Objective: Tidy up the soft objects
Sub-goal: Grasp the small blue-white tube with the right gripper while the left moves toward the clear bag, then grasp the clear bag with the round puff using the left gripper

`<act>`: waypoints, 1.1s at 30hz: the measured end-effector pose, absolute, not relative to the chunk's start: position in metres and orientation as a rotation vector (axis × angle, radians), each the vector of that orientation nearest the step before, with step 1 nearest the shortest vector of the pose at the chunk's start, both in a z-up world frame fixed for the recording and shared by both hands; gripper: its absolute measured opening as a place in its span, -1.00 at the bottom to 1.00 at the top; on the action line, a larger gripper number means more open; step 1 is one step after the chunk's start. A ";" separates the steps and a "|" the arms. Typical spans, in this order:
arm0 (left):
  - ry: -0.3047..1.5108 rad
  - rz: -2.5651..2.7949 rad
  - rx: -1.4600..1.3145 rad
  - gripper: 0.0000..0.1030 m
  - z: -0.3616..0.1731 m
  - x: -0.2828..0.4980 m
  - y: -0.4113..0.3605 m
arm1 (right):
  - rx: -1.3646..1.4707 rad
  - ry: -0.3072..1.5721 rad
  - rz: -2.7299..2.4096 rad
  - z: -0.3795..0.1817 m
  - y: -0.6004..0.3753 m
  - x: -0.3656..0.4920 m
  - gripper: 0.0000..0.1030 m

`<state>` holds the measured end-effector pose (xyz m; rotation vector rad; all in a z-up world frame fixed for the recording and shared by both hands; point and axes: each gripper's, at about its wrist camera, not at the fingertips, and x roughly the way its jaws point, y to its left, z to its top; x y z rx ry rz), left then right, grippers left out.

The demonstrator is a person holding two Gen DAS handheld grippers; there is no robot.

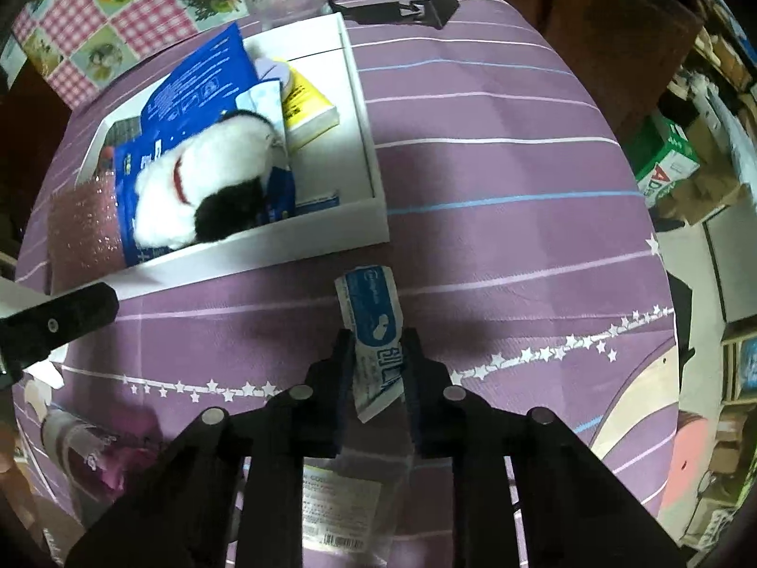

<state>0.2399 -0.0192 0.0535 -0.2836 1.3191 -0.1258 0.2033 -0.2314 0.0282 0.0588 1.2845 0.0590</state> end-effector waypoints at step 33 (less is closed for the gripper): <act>1.376 -0.399 -0.044 0.28 0.046 0.194 -0.160 | 0.346 1.118 -0.054 0.095 -0.308 0.168 -0.59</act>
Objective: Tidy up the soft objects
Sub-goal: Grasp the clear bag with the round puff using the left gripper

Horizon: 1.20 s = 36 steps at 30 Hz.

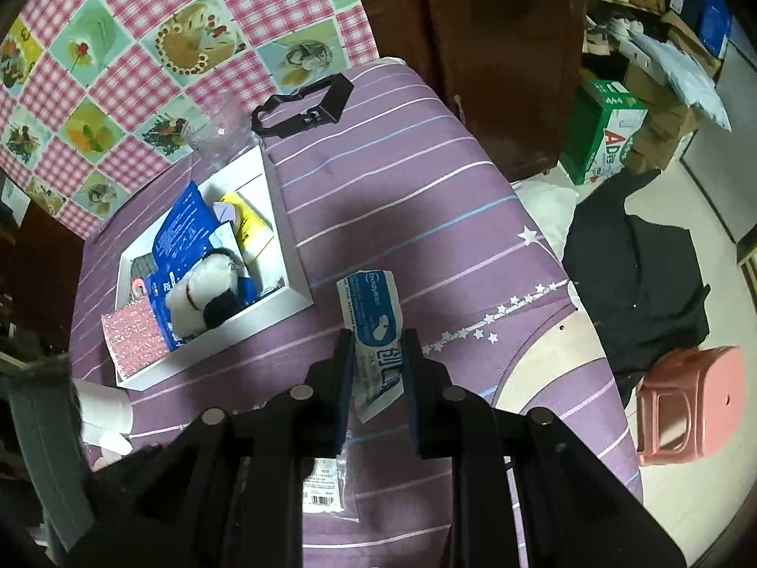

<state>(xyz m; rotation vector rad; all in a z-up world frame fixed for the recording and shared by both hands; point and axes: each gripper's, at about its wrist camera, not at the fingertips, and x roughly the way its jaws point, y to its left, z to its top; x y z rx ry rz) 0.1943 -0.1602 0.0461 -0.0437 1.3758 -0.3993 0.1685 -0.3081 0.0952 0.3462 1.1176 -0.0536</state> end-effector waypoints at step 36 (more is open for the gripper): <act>1.444 -0.497 0.119 -0.36 0.020 0.197 -0.172 | 0.366 1.120 -0.057 0.101 -0.319 0.158 -0.59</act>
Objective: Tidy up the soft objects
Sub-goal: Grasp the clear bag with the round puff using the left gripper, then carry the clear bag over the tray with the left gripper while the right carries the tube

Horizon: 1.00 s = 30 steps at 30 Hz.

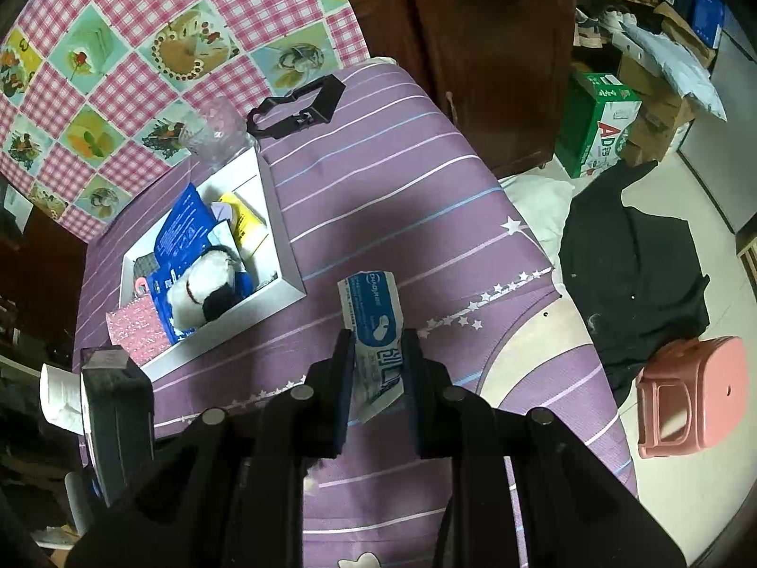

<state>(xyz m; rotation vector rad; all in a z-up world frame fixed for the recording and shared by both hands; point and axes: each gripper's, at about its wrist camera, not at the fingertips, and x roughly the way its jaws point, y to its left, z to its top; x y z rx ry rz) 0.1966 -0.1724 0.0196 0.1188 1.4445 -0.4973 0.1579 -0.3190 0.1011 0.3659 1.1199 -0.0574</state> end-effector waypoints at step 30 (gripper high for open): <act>1.194 -0.405 -0.135 -0.69 0.099 0.207 -0.084 | 0.271 1.104 0.050 0.112 -0.263 0.167 -0.59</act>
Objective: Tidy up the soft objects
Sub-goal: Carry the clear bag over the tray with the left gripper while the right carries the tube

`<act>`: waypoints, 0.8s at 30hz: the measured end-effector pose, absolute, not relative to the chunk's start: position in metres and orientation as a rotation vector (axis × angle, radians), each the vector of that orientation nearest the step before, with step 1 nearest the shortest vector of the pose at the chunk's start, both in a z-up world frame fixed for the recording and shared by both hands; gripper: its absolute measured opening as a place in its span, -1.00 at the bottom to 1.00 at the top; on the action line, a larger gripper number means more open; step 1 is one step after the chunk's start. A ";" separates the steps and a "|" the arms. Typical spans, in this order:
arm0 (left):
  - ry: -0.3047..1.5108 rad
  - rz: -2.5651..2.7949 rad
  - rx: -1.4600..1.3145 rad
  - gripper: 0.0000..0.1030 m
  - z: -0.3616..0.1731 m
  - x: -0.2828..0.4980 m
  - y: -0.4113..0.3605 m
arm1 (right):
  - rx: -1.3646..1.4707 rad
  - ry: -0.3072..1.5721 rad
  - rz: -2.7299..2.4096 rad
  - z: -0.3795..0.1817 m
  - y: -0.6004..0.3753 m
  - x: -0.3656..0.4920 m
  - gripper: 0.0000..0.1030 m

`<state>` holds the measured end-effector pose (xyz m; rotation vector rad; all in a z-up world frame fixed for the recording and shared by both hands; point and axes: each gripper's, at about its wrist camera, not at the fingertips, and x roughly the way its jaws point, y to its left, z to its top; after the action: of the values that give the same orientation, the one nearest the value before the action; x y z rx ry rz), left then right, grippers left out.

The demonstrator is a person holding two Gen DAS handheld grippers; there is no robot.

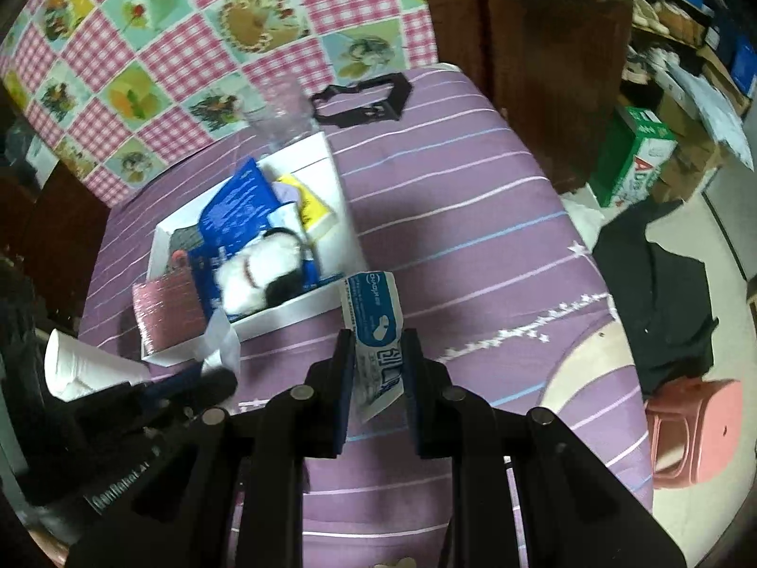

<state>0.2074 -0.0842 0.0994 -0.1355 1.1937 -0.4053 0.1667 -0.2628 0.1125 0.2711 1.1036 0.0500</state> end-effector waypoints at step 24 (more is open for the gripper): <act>0.986 -0.269 -0.194 -0.68 0.125 0.209 -0.017 | 0.369 0.963 0.161 0.111 -0.228 0.180 -0.59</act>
<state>0.2095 -0.0169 0.1250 -0.1938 0.9857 -0.2687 0.1801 -0.2279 0.1115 0.3690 0.9626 0.1613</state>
